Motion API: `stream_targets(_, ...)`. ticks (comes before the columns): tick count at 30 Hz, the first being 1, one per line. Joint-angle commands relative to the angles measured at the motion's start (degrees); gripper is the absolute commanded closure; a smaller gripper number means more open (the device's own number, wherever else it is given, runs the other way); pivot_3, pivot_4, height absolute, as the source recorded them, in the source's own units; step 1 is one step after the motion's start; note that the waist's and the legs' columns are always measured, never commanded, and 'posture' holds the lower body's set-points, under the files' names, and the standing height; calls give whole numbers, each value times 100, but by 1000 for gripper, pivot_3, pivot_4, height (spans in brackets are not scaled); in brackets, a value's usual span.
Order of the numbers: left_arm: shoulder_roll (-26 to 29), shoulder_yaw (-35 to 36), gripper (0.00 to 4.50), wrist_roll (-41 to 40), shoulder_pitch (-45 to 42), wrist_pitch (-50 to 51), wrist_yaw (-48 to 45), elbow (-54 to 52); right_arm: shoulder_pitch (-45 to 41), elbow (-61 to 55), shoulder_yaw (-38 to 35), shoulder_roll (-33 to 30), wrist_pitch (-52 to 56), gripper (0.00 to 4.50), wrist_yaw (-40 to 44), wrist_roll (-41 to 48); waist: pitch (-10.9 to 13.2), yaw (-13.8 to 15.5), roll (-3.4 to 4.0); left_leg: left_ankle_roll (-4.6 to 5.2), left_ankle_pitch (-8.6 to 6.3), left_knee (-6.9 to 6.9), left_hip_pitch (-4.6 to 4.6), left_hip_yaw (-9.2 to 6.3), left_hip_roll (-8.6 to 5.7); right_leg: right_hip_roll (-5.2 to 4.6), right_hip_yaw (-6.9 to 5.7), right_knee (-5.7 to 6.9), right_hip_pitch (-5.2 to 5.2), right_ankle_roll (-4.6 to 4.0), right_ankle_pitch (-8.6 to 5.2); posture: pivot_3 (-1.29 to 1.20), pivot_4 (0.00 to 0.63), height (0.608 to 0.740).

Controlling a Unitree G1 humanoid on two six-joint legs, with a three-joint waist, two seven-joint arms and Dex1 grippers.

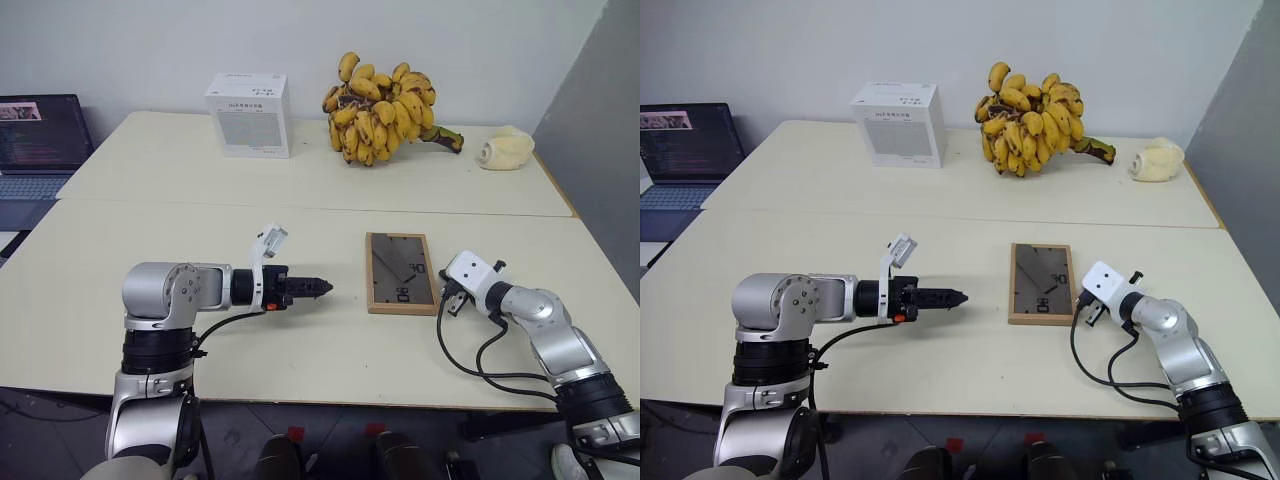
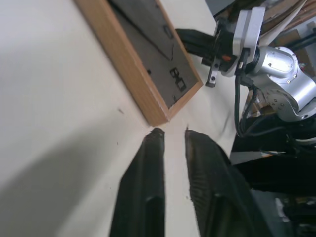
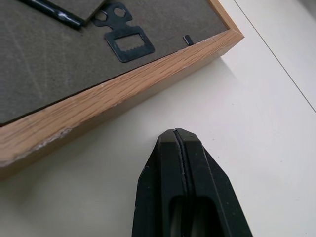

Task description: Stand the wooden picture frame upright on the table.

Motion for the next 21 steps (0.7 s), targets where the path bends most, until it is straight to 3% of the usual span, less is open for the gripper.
stream_targets(1, -54, 162, 2698, -289, -123, 144, 197, 128, 35, -133, 83, -10, -214, 4500, 86, -78, 0, 0, 0, 0, 0, 0, 0, 0, 0, 0, 0, 0, 0, 0, 0, 0, 150, 740)
stream_targets(9, -188, 270, 1081, -419, -457, 315, 602, 875, 170, -207, 141, -15, -421, 4500, 58, -139, 0, 2, 0, 0, 0, 0, 0, 0, -1, 0, -1, -1, 1, 0, 0, 0, 150, 740)
stream_targets(21, -752, 124, 1081, -318, -898, -403, 1102, 2178, 175, -61, 322, 164, -678, 4500, -85, -418, -1, 0, 0, -1, 0, 0, 2, -1, -2, -1, -1, -2, 4, 0, 0, 0, 150, 740)
